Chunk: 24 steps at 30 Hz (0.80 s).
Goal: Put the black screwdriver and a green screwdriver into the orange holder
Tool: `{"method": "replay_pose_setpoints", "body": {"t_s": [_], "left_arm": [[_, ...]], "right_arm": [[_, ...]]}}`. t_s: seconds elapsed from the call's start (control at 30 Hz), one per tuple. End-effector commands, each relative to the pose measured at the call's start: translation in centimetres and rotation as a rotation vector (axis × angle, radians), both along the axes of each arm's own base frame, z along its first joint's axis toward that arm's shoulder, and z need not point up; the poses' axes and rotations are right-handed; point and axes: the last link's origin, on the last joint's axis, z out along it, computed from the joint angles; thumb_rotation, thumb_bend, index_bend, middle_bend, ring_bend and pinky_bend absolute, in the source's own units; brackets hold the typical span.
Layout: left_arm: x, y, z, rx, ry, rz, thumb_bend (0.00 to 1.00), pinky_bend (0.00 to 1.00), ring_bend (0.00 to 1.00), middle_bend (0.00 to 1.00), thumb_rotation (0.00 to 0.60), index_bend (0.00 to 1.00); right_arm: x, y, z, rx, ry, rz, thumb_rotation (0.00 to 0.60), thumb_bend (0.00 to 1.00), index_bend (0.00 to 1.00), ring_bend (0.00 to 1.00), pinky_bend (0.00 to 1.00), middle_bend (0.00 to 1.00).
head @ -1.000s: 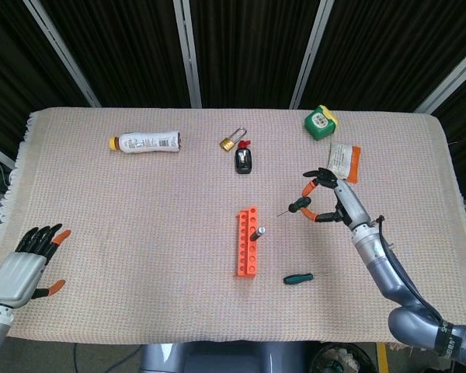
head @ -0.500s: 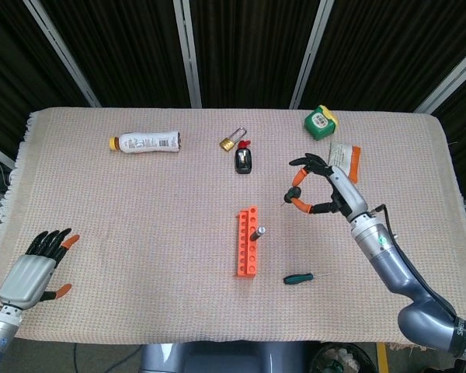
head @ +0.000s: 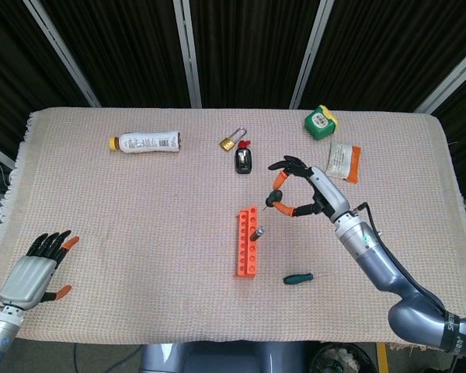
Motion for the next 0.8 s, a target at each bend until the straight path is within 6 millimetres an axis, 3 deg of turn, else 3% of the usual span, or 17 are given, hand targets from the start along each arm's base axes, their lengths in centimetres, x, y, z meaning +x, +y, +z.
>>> {"method": "replay_pose_setpoints", "body": {"t_s": [0.03,0.43,0.8], "left_arm": [[0.0,0.0,0.0,0.0,0.001,0.001,0.19,0.0,0.0,0.0,0.6,0.1],[-0.1,0.2,0.1,0.007,0.004,0.018,0.19,0.0,0.0,0.0,0.6,0.1],[-0.3,0.1,0.0,0.007,0.002,0.029,0.19,0.0,0.0,0.0,0.6,0.1]], "right_arm": [[0.6,-0.1,-0.8,0.036,0.007,0.005,0.6,0.33,0.61,0.0,0.0,0.23],[2.6,-1.2,-2.2,0.123,0.013,-0.006,0.6,0.33,0.61,0.0,0.0,0.23],[2.5,-1.3,-2.5,0.134,0.043,-0.017,0.6,0.33,0.61,0.0,0.0,0.23]]}}
